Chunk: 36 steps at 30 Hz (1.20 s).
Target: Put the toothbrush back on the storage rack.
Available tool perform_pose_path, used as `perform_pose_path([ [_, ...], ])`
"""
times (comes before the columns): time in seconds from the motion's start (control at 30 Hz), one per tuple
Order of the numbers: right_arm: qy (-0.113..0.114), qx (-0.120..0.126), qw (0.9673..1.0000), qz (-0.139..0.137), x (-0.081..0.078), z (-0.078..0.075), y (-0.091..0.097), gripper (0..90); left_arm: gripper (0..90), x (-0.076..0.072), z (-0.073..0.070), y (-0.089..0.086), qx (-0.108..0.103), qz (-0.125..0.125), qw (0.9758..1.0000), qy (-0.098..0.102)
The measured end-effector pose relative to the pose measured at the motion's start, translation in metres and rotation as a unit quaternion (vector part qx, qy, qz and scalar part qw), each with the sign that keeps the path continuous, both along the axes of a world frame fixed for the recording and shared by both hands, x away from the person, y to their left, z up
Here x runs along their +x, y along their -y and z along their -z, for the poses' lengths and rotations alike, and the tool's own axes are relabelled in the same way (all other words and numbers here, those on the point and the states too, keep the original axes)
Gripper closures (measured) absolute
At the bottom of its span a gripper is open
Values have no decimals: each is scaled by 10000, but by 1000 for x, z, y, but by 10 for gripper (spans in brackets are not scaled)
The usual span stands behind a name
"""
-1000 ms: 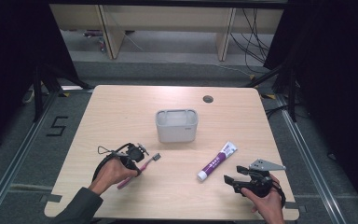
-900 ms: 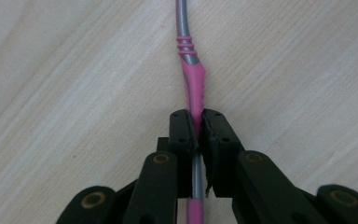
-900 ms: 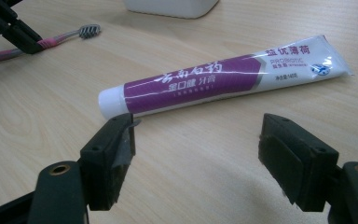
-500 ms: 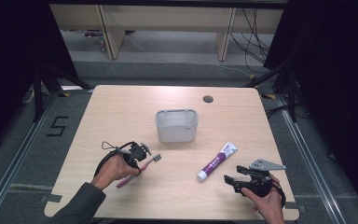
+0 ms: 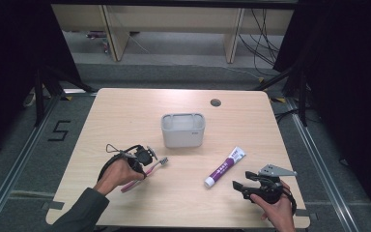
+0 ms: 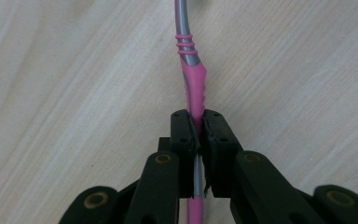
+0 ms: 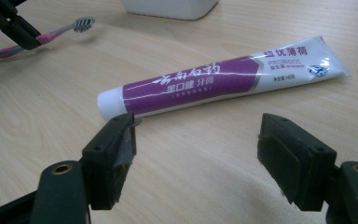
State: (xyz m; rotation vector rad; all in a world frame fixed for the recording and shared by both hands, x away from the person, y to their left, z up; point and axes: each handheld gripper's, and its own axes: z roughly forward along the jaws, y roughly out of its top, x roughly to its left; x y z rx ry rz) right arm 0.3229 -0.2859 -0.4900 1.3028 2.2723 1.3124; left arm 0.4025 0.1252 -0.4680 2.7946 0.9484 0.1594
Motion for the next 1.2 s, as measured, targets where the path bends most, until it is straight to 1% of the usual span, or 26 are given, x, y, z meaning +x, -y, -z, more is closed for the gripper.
perform_pose_path([
  [0.03,113,-42,9999,3,0,0,1,291,830,0,-3,-2,-68,-10,10000,42],
  [0.07,-31,83,9999,64,-1,0,-1,291,830,0,-5,-3,-161,-39,9998,97],
  [0.17,-49,87,9999,87,-1,-1,0,291,831,-2,-14,-8,-382,-33,9990,214],
  [0.2,-49,87,9999,87,-1,-1,0,291,831,-2,-14,-8,-382,-33,9990,214],
  [0.23,-16,125,9999,89,-1,0,-1,291,831,-4,-19,-11,-533,-64,9981,315],
  [0.27,-12,122,9999,97,-1,0,-1,291,831,-4,-19,-11,-533,-64,9981,315],
  [0.3,-33,101,9999,92,-1,0,-1,291,832,-5,-25,-13,-645,-6,9970,436],
  [0.4,-59,65,9999,109,-1,0,0,291,832,-7,-34,-16,-878,-31,9945,565],
  [0.5,-14,44,9999,91,-1,0,0,291,832,-7,-41,-19,-1024,-68,9925,667],
  [0.53,-14,44,9999,91,-1,0,0,291,832,-7,-41,-19,-1024,-68,9925,667],
  [0.6,-20,40,9999,90,-1,0,0,291,832,-7,-46,-20,-1183,-104,9903,728],
  [0.63,-53,102,9999,90,-1,1,0,290,832,-6,-49,-22,-1226,-114,9893,778],
  [0.67,-53,105,9999,94,-1,1,0,290,832,-6,-49,-22,-1226,-114,9893,778],
  [0.7,-118,66,9998,118,-1,0,0,290,832,-6,-53,-24,-1318,-164,9876,833],
  [0.73,29,-22,10000,60,0,0,2,290,832,-5,-54,-25,-1387,-198,9866,837],
  [0.77,32,-12,10000,55,0,1,2,290,832,-5,-55,-25,-1441,-233,9856,858],
  [0.8,32,-12,10000,55,0,1,2,290,832,-5,-55,-25,-1441,-233,9856,858],
  [0.87,48,9,10000,50,1,1,3,290,832,-2,-54,-27,-1504,-255,9837,951],
  [0.9,-30,85,9999,97,-1,1,2,290,832,-2,-54,-27,-1504,-255,9837,951],
  [0.93,105,-19,9999,93,1,1,3,290,832,-1,-55,-28,-1591,-255,9821,978],
  [0.97,100,-17,9999,86,1,1,3,290,832,-1,-55,-29,-1645,-266,9809,1006],
  [1.0,100,-17,9999,86,1,1,3,290,832,-1,-55,-29,-1645,-266,9809,1006],
  [1.03,121,-16,9999,88,1,2,3,290,832,-1,-55,-29,-1721,-287,9791,1048],
  [1.13,54,-12,10000,72,1,1,3,290,832,-2,-56,-29,-1760,-213,9786,1043],
  [1.17,-49,155,9998,148,0,2,2,290,832,-3,-57,-31,-1879,-276,9752,1136],
  [1.2,-52,169,9997,152,0,2,2,290,832,-3,-57,-31,-1879,-276,9752,1136],
])
